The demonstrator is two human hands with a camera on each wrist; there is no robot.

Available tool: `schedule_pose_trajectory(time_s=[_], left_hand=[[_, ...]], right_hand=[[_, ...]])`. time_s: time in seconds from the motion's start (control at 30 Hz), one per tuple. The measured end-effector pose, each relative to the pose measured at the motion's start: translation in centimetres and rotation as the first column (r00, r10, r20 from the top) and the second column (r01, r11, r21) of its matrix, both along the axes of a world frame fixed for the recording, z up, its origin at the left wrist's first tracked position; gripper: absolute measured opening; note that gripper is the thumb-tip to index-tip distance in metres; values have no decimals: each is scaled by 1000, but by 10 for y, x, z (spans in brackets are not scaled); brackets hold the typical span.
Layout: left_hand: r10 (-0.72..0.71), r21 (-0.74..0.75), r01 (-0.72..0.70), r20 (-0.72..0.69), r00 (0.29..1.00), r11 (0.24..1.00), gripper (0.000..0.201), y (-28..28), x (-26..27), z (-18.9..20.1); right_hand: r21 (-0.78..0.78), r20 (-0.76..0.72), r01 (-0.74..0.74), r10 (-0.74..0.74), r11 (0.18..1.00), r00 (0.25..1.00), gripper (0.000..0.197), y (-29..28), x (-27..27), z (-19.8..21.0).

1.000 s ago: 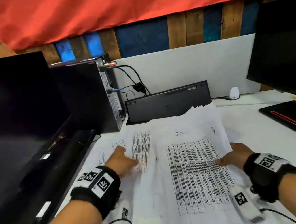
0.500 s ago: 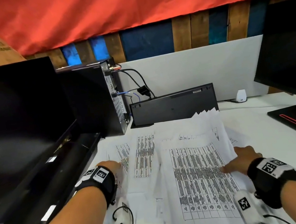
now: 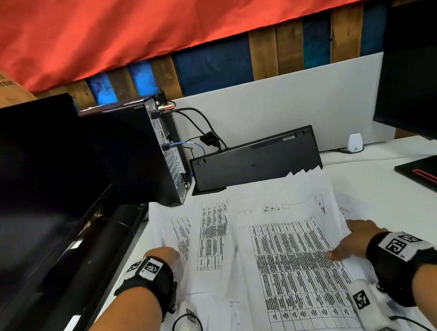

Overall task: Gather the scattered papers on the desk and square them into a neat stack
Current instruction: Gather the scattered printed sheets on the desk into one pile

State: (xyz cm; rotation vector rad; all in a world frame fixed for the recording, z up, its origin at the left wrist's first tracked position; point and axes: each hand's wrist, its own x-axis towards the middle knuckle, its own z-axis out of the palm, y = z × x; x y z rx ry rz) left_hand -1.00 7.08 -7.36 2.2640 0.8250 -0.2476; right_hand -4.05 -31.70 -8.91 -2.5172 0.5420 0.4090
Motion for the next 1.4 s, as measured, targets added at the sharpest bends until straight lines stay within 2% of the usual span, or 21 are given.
schedule_pose_trajectory(time_s=[0.07,0.2,0.33,0.43,0.53,0.7,0.9,1.03,1.1,1.27,1.33,1.4], left_hand=[[18,-16,-17,34,999,1000,42,-5,0,2],[-37,17,34,201,979,999,27,-25,-6,4],[-134,108,99,396,909,989,22,-34,-17,17],[-175,160,110,477,862,981,19,-27,-22,43],[-253,296,101,538,804,950,15,-15,-28,74],[-356,511,-34,642,679,859,11,4,-48,124],[-220,385,-199,802,556,901,18,22,-63,173],[-90,216,-207,868,489,954,17,35,-57,182],[-64,175,-165,848,526,971,19,35,-49,172],[-97,57,80,710,698,995,25,-3,-34,109],[-161,85,138,605,780,987,22,-26,-35,81],[-231,58,229,446,865,972,24,-49,-39,54]], right_hand=[[18,-4,-32,32,999,999,83,-2,1,1],[64,-14,-83,84,994,996,77,-6,1,4],[70,-20,-88,89,994,996,77,-6,2,6],[50,-23,-99,100,994,995,79,-4,0,7],[41,-11,-100,100,994,995,79,-4,-2,8],[25,-2,-105,105,994,994,78,-1,-3,11],[-23,-6,-146,146,989,989,83,1,-8,16],[-39,-10,-142,142,989,990,84,3,-10,18],[-19,-12,-126,126,992,992,82,2,-10,17],[11,-26,-132,133,991,991,78,-1,-15,19],[43,-33,-128,130,991,991,73,-4,-16,19],[92,-35,-82,85,992,996,77,-9,-14,17]])
